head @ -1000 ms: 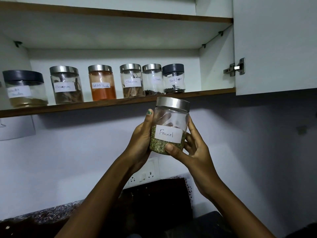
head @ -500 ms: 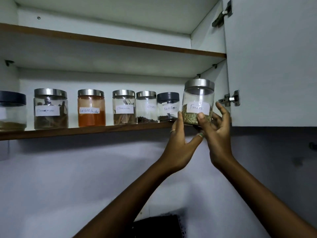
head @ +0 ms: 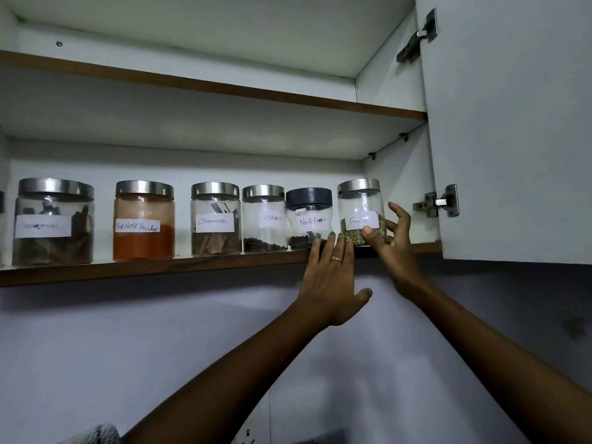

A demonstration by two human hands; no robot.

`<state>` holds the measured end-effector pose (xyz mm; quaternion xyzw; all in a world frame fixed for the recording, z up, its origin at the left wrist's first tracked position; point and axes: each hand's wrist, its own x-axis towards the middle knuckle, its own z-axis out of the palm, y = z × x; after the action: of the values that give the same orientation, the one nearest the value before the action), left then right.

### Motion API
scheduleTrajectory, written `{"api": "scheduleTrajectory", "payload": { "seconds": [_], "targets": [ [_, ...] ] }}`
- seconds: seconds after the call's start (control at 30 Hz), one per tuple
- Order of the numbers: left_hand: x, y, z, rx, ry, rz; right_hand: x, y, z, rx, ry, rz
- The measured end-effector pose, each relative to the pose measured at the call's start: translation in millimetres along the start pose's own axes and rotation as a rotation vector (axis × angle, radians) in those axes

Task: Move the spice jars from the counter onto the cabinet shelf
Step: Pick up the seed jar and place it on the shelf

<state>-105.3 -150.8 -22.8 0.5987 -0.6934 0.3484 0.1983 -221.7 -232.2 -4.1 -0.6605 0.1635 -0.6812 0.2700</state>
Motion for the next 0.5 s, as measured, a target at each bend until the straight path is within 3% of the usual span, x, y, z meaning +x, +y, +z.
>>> {"api": "scheduleTrajectory", "payload": {
  "seconds": [0.13,0.5],
  "targets": [
    [0,-3,9,0.09,0.021,0.019,5,9,2,-0.099,-0.079,0.072],
    [0,4,16,0.15,-0.017,0.008,9,32,13,-0.635,-0.079,0.177]
  ]
}}
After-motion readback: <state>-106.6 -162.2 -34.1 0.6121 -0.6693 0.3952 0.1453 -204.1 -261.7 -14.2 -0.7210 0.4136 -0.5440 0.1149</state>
